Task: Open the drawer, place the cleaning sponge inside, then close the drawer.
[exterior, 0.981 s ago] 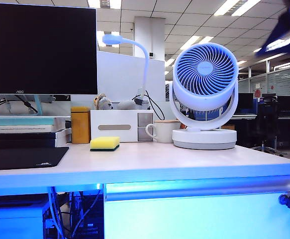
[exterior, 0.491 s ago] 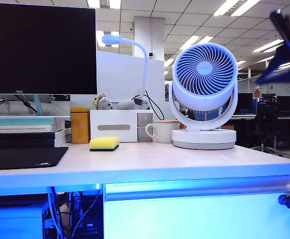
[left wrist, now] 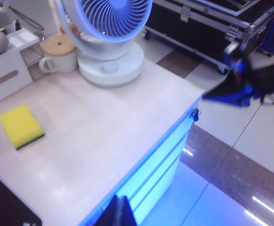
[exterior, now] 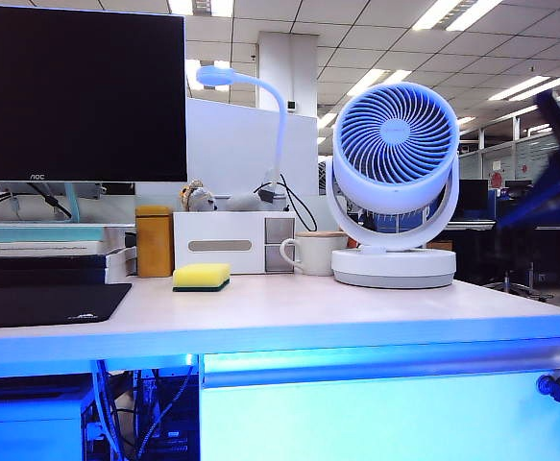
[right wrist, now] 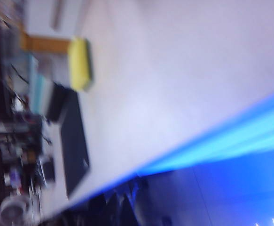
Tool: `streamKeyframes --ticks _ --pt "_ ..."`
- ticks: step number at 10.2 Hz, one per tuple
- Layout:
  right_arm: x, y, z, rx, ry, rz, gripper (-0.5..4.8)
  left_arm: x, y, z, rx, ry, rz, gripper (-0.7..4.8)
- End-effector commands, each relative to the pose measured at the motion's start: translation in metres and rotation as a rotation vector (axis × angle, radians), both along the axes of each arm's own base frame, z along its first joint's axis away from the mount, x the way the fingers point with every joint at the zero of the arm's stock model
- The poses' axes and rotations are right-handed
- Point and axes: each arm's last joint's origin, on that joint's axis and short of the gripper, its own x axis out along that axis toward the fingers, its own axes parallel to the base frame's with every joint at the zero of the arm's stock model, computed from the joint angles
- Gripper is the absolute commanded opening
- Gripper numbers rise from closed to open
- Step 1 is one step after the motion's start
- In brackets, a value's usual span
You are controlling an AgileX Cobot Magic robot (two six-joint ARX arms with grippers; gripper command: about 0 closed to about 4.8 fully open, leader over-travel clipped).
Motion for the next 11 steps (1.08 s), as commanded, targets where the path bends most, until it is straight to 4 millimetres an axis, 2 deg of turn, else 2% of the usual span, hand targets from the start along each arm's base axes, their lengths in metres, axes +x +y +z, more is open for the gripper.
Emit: streamKeyframes --ticks 1,2,4,6,8,10,11 --pt "0.008 0.000 -0.025 -0.041 -0.015 0.094 4.35 0.001 0.000 0.006 -0.029 -0.046 -0.002 -0.05" --pt "0.009 0.000 -0.028 -0.051 -0.019 0.102 4.79 0.001 0.000 0.006 -0.031 -0.050 -0.002 -0.05" --pt "0.010 -0.009 -0.036 -0.075 -0.014 0.077 4.79 0.001 0.000 0.007 -0.032 -0.051 -0.002 -0.05" --pt "0.011 -0.032 -0.044 -0.082 -0.036 0.027 4.79 0.001 -0.001 0.007 -0.032 -0.051 -0.002 -0.05" --pt "0.015 -0.045 -0.055 -0.058 -0.075 0.026 4.79 0.001 -0.001 0.006 -0.031 -0.050 -0.002 -0.05" --pt "0.018 -0.047 -0.062 -0.061 -0.104 0.042 4.79 0.001 -0.001 0.006 -0.031 -0.049 -0.002 -0.05" --pt "0.023 -0.048 -0.074 -0.071 -0.133 0.041 4.79 0.001 -0.001 0.006 -0.032 -0.050 -0.001 -0.05"
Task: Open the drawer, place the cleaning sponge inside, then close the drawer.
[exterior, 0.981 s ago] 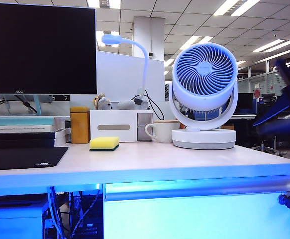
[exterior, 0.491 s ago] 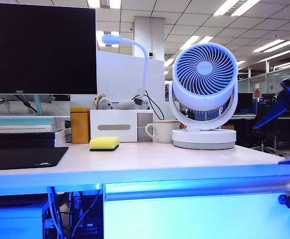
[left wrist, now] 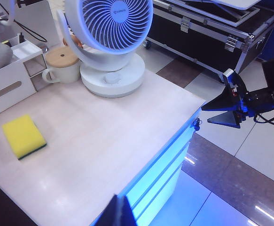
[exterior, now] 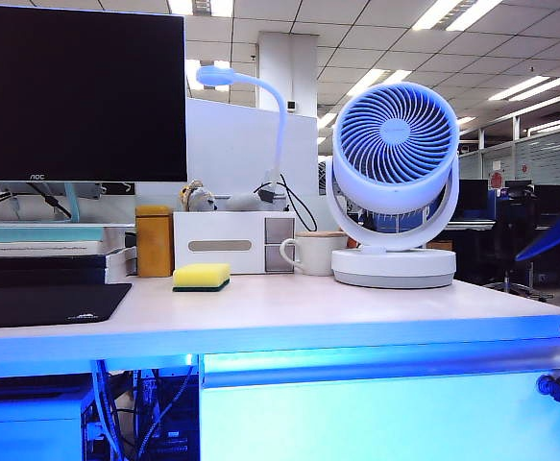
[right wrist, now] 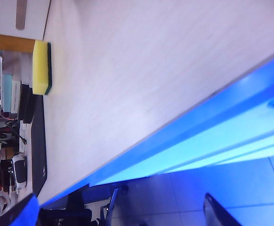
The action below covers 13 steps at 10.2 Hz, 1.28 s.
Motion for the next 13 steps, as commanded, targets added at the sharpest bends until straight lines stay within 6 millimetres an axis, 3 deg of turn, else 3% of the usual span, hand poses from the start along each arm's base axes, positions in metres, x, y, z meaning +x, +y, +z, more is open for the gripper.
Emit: streamKeyframes --ticks 1,4,11,13 --pt "0.010 -0.002 -0.019 -0.022 -0.069 0.015 4.79 0.000 0.000 0.003 -0.011 -0.020 -0.002 -0.05" --pt "0.016 -0.004 -0.035 -0.026 -0.115 0.003 4.79 0.000 0.000 0.003 -0.011 -0.020 -0.002 -0.05" --pt "0.022 -0.007 -0.037 -0.076 -0.192 -0.037 4.79 0.004 -0.003 0.000 0.000 -0.004 -0.003 -0.05" --pt "0.034 -0.008 -0.042 -0.037 -0.192 -0.017 4.79 0.004 -0.003 0.000 0.000 -0.002 -0.003 -0.05"
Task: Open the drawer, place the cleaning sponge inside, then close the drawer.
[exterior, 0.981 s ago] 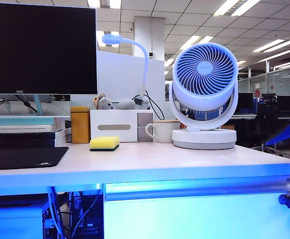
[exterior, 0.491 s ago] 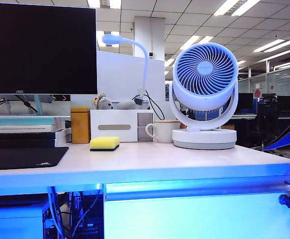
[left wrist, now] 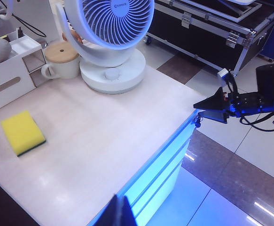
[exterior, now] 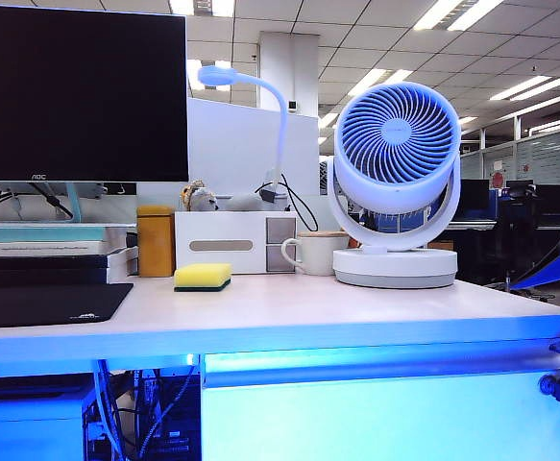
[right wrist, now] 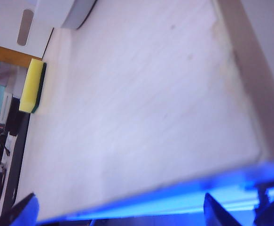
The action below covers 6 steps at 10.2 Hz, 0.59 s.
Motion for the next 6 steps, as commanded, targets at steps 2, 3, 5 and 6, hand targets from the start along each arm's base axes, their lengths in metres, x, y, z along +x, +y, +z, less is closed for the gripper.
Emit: streamKeyframes --ticks 2,3,5,6 --pt "0.0236 -0.0040 0.0039 0.032 -0.048 0.032 4.79 -0.0006 0.0003 0.0026 -0.008 -0.015 -0.002 -0.05" --pt "0.0276 -0.0052 0.0091 0.033 -0.085 0.056 4.79 -0.0007 0.0004 0.0022 -0.006 -0.012 -0.002 -0.05" --pt "0.0260 -0.0034 0.0100 0.068 -0.097 0.128 4.62 -0.0007 0.0004 0.0021 -0.006 -0.011 -0.002 -0.05" --pt "0.0254 -0.0029 0.0100 0.077 -0.098 0.146 4.62 -0.0007 0.0004 0.0021 -0.006 -0.011 -0.002 -0.05"
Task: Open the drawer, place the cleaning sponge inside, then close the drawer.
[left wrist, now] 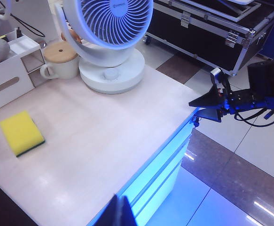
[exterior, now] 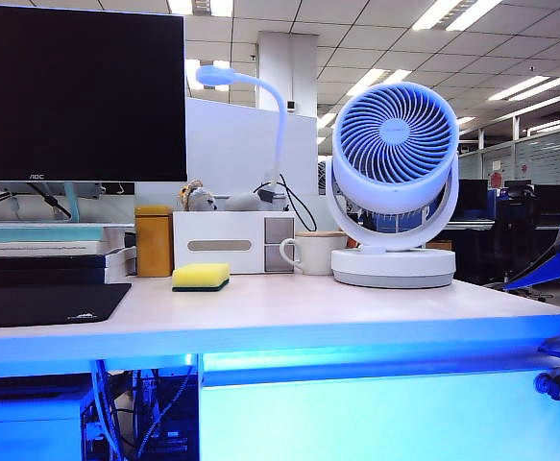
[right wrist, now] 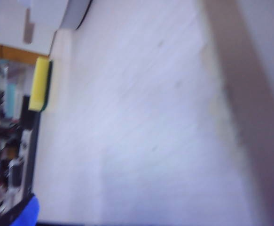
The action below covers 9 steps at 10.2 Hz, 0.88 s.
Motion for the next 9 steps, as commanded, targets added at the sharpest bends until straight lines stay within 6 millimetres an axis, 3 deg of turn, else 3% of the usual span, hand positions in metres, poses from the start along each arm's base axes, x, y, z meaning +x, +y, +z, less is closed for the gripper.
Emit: streamKeyframes --ticks 1,9 --pt "0.0044 0.0012 0.0140 0.015 -0.119 0.097 4.62 -0.0007 0.0004 0.0022 -0.006 -0.012 -0.002 -0.05" --pt "0.0024 0.0029 0.0148 0.083 -0.096 0.166 4.63 -0.0007 0.0004 0.0023 -0.006 -0.012 -0.002 -0.05"
